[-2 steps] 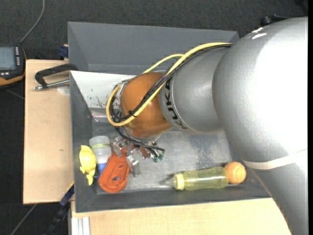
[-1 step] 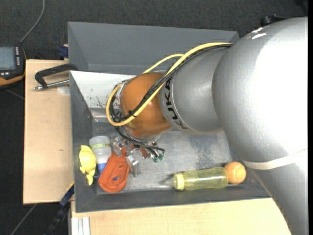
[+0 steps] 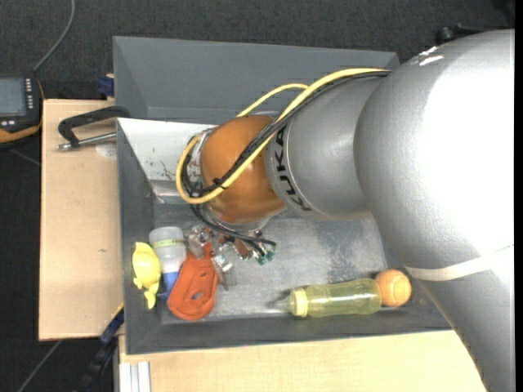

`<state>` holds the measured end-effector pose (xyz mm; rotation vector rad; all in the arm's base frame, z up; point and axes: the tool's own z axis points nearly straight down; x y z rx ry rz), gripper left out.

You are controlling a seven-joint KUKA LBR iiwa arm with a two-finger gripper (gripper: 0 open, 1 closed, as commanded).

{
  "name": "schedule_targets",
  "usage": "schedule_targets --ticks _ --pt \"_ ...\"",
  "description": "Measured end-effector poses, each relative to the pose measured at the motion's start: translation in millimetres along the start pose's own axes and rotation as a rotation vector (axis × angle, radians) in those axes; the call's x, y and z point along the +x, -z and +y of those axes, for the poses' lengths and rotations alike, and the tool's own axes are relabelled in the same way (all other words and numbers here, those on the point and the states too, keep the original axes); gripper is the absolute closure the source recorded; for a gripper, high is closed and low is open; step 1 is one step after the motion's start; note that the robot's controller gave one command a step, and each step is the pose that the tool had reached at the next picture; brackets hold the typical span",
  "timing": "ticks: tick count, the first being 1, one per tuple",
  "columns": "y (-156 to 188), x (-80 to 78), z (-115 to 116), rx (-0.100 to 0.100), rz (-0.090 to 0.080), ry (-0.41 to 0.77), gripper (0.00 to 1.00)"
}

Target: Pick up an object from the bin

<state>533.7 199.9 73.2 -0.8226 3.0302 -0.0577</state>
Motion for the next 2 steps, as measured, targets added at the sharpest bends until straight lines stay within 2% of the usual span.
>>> schedule_targets --ticks 2 --pt "-0.8 -20.9 -12.0 0.005 -0.002 0.080 1.00"
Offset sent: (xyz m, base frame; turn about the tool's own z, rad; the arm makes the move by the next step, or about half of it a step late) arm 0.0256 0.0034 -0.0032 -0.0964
